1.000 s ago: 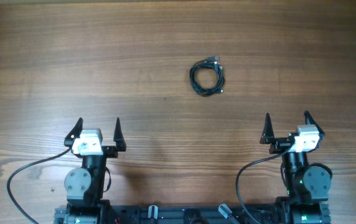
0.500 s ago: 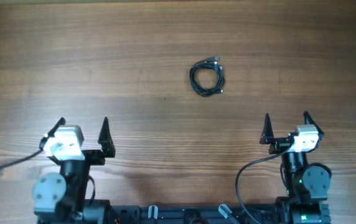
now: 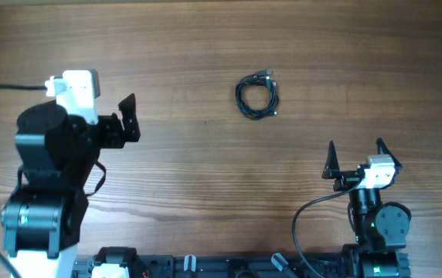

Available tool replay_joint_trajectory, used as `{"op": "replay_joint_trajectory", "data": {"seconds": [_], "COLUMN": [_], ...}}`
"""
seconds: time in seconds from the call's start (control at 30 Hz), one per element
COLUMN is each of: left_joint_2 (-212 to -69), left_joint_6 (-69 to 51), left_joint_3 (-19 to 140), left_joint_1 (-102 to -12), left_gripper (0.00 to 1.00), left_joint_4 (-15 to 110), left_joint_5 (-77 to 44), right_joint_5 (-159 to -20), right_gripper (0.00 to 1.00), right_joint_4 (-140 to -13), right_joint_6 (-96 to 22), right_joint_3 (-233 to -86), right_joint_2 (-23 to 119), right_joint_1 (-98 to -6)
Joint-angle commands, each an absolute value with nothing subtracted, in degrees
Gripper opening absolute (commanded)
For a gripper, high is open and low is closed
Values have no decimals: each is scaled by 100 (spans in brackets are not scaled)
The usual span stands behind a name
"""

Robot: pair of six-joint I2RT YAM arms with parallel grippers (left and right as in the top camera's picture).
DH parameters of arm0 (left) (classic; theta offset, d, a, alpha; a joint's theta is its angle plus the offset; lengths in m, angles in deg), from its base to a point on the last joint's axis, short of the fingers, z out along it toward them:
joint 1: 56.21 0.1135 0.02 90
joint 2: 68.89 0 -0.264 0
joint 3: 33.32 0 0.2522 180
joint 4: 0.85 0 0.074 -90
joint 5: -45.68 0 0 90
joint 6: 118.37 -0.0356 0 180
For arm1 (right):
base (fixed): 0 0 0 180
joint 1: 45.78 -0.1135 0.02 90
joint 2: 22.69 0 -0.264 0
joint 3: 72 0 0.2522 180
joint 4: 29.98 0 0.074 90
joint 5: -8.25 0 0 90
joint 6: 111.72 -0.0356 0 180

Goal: Untangle cables
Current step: 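Move the left gripper toward the coiled black cables, right arm raised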

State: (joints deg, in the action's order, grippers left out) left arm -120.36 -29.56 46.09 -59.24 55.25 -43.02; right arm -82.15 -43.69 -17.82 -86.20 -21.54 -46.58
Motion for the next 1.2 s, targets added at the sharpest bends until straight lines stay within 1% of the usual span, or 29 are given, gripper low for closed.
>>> {"op": "replay_joint_trajectory", "data": {"seconds": [0.0, 0.1, 0.2, 0.27, 0.3, 0.33, 0.37, 0.43, 0.47, 0.5, 0.57, 0.6, 0.73, 0.9, 0.97, 1.07, 1.17], "left_joint_2": [-12261, -12267, -12252, -12294, -12307, -12309, -12307, -12320, -12337, -12346, -12420, -12468, -12805, -12978, -12978, -12982, -13196], "left_joint_6": [-2963, -2936, -2936, -2941, -2943, -2963, -3048, -3120, -3111, -3091, -3094, -3094, -3094, -3094, -3091, -3094, -3253], "left_joint_3": [4731, 4731, 4731, 4731, 4731, 4731, 4729, 4729, 4729, 4729, 4729, 4729, 4729, 4729, 4729, 4729, 4729], "left_joint_1": [-5893, -5893, -5893, -5893, -5893, -5893, -5893, -5893, -5893, -5898, -5898, -5898, -5898, -5898, -5898, -5900, -5972], "left_gripper": [100, 100, 100, 100, 100, 100, 100, 87, 89, 100, 100, 100, 100, 100, 100, 100, 100], "left_joint_4": [5337, 5346, 5274, 5289, 5294, 5250, 5158, 4972, 4782, 4732, 4785, 4800, 4883, 4953, 4909, 4913, 4977], "left_joint_5": [-3876, -3871, -3578, -3272, -3279, -3283, -3281, -3286, -3277, -3272, -3275, -3277, -3275, -3251, -2932, -2866, -2827], "right_joint_5": [-8292, -8309, -8292, -8875, -8961, -8926, -8915, -8858, -8657, -8532, -8287, -8303, -8375, -8958, -8956, -8965, -8963], "right_gripper": [100, 100, 100, 100, 100, 100, 100, 100, 100, 100, 100, 100, 100, 100, 100, 100, 99], "right_joint_4": [-4352, -4343, -4266, -4140, -4037, -3884, -3890, -4181, -4738, -5176, -6096, -6336, -7226, -8640, -9407, -10165, -10469], "right_joint_6": [-1873, -1871, -1893, -1932, -2072, -2496, -2507, -2481, -2483, -2474, -2474, -2503, -2579, -2446, -2262, -1825, -1449], "right_joint_3": [-8607, -8607, -8607, -8612, -8612, -8636, -8769, -9206, -9755, -10199, -11127, -11473, -13357, -15691, -16629, -17389, -17545], "right_joint_2": [-2211, -2211, -2211, -2211, -2211, -2211, -2211, -2211, -2209, -2178, -1955, -1800, -261, 2283, 3421, 4595, 5609], "right_joint_1": [-4634, -4634, -4634, -4634, -4634, -4634, -4634, -4634, -4634, -4634, -4634, -4634, -4634, -4634, -4634, -4634, -4634]}}
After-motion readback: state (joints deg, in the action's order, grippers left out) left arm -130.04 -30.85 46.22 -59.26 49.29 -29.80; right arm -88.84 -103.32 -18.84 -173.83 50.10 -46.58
